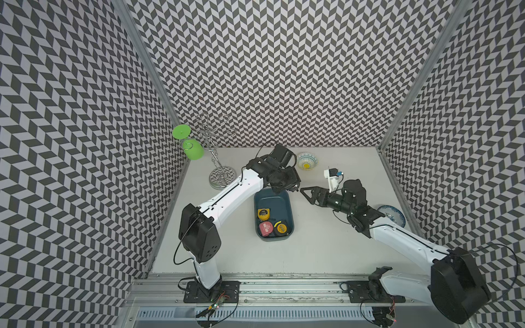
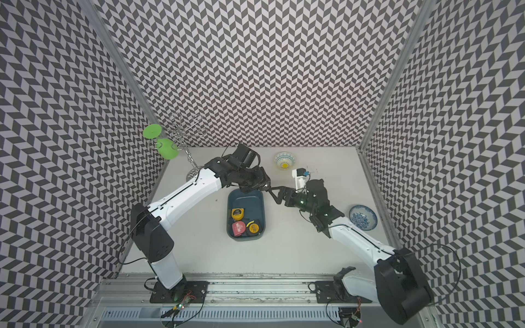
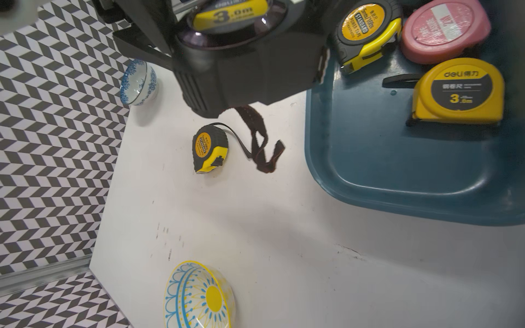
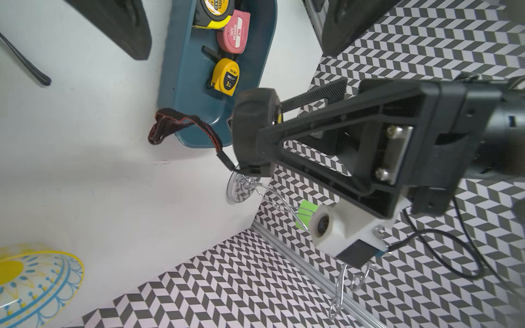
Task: Take the tape measure out of the storage box
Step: Pick up the tape measure from the storage box, then place the tape measure at the center of the board.
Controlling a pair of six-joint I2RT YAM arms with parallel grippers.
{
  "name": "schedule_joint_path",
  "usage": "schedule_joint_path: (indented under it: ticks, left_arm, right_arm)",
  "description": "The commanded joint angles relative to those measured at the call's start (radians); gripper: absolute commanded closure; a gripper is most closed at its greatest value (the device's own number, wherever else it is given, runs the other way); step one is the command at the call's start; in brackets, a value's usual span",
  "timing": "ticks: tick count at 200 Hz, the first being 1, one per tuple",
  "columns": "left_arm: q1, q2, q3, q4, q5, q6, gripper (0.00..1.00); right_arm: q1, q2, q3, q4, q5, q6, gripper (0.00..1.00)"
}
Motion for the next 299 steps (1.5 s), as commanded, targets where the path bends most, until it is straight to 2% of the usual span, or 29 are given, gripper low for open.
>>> schedule_joint_path:
  ticks: [1, 36, 63, 155, 160, 178, 190, 202, 252, 299]
  left_arm:
    - [-0.015, -0.037, 0.025, 0.071, 0.041, -0.025, 1.00]
    - [-0.023, -0.035, 0.022, 0.100, 0.069, -0.043, 1.00]
    - [-0.031, -0.037, 0.013, 0.123, 0.087, -0.055, 1.00]
    - [-0.040, -0.042, -0.013, 0.178, 0.128, -0.056, 1.00]
    - [-0.038, -0.042, -0.012, 0.180, 0.129, -0.052, 0.93]
    - [-0.038, -0.041, -0.010, 0.181, 0.123, -0.033, 0.40]
    - [-0.034, -0.044, -0.009, 0.178, 0.111, -0.013, 0.17]
    - [-0.023, -0.048, -0.010, 0.163, 0.094, 0.009, 0.01]
    - [0.037, -0.110, -0.088, 0.107, 0.005, 0.147, 0.00]
    - [0.091, -0.200, -0.244, 0.097, -0.045, 0.207, 0.00]
  right_arm:
    - [0.016, 0.027, 0.030, 0.111, 0.035, 0.018, 0.05]
    - [0.034, 0.051, 0.033, 0.158, 0.058, 0.036, 0.09]
    - [0.039, 0.068, 0.034, 0.190, 0.069, 0.052, 0.18]
    - [0.040, 0.066, 0.015, 0.232, 0.097, 0.081, 0.75]
    - [0.040, 0.062, 0.012, 0.230, 0.101, 0.081, 0.78]
    - [0.041, 0.052, 0.005, 0.213, 0.114, 0.077, 0.84]
    - [0.040, 0.042, 0.000, 0.201, 0.125, 0.075, 0.86]
    - [0.037, 0.034, -0.008, 0.194, 0.133, 0.076, 0.86]
    - [-0.002, 0.003, -0.051, 0.132, 0.087, 0.084, 0.86]
    - [-0.122, -0.054, -0.184, 0.081, -0.026, 0.093, 0.87]
